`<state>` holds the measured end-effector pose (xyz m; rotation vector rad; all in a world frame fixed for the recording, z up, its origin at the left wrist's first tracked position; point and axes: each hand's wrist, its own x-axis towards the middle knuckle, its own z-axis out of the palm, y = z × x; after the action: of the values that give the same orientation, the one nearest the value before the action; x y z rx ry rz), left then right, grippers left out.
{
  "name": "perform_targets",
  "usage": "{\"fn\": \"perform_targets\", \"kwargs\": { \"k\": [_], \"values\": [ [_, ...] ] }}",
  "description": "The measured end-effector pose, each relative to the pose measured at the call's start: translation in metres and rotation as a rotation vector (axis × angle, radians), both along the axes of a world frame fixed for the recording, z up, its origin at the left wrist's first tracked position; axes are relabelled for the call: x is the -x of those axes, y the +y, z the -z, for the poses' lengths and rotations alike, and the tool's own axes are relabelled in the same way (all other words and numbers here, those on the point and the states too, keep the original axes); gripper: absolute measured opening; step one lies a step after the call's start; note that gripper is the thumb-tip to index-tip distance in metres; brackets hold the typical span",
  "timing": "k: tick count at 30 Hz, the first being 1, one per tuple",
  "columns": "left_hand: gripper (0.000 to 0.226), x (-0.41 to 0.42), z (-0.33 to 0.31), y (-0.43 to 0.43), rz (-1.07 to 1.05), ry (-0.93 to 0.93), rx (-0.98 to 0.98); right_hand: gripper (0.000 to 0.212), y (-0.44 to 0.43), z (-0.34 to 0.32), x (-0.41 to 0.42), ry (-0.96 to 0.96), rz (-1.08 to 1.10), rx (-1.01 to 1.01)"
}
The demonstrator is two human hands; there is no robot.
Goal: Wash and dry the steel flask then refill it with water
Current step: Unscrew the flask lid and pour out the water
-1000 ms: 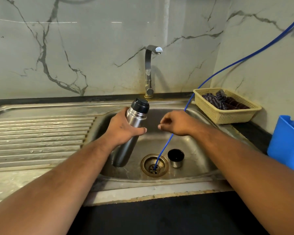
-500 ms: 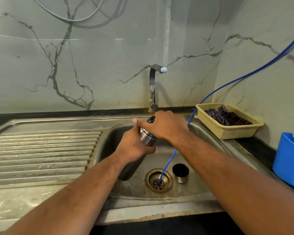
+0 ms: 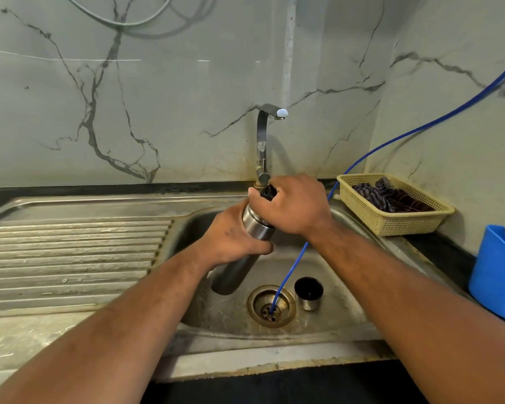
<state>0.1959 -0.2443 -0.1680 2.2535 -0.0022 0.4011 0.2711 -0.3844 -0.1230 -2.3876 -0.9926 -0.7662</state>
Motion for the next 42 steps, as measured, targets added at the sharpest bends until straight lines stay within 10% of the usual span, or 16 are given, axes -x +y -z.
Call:
{"fn": "perform_targets", "kwargs": {
  "k": [8, 17, 26, 32, 37, 42],
  "values": [
    [0.053, 0.018, -0.001, 0.007, 0.208, 0.135, 0.028, 0.049, -0.01, 0.002, -0.003, -0.229, -0.375, 0.144],
    [0.066, 0.004, 0.015, 0.006, -0.012, 0.072, -0.046, 0.081, -0.007, -0.002, 0.004, 0.145, 0.055, 0.327],
    [0.072, 0.0, 0.013, 0.011, -0.031, 0.016, -0.041, 0.029, -0.017, -0.01, 0.001, 0.327, -0.361, 0.193],
    [0.081, 0.0, 0.017, 0.012, -0.01, 0.014, -0.024, 0.056, -0.031, -0.017, -0.01, 0.4, -0.523, 0.328],
    [0.069, 0.0, 0.017, 0.008, -0.048, 0.031, -0.029, 0.08, -0.017, -0.015, 0.003, 0.41, -0.188, 0.223],
    [0.075, -0.001, 0.02, 0.011, -0.036, 0.027, -0.06, 0.037, -0.025, -0.018, 0.0, 0.328, -0.325, 0.392]
  ]
}}
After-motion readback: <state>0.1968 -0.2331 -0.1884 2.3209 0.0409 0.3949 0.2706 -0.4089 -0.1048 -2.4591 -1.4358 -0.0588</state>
